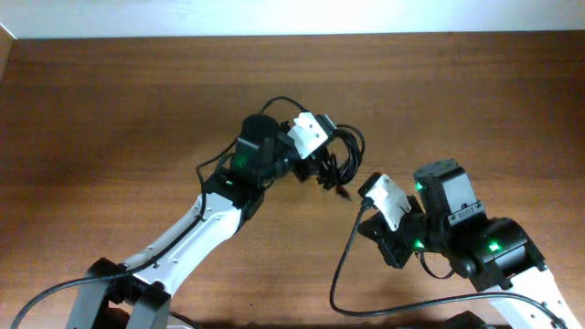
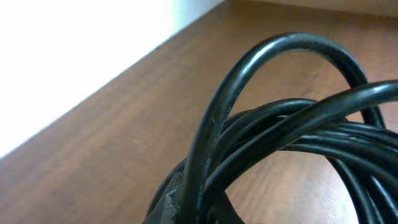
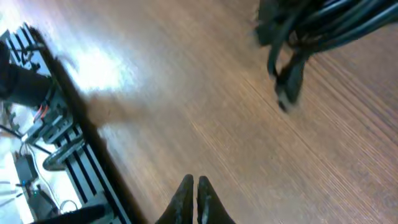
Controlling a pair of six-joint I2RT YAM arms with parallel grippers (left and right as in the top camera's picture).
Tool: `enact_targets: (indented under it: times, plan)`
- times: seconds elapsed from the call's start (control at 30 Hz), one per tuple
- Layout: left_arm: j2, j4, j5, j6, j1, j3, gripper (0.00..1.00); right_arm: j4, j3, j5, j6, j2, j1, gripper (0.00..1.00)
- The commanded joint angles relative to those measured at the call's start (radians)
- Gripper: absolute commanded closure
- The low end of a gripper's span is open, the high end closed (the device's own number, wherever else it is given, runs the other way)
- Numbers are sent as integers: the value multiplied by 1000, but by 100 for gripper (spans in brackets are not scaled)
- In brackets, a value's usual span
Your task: Untangle cables
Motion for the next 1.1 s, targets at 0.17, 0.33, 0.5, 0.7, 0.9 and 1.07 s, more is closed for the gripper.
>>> enact_targets:
  times: [0.17, 0.33, 0.5, 0.7, 0.9, 1.07]
  plan:
    - [3, -10, 57, -489, 0, 6, 100, 31, 14, 393, 389, -8, 3, 57]
    - [3, -37, 115, -1320, 1, 6, 100, 60, 14, 388, 568, -8, 3, 39]
    - [3, -96, 189, -1706, 56, 6, 100, 168, 14, 312, 820, -54, 3, 36]
    - [3, -97, 281, -1702, 64, 6, 100, 333, 14, 218, 1358, -103, 3, 24]
    - [3, -74, 282, -1699, 37, 6, 100, 423, 14, 189, 1676, -92, 5, 9]
    - [3, -73, 297, -1707, 11, 6, 100, 424, 14, 189, 1698, -68, 5, 34]
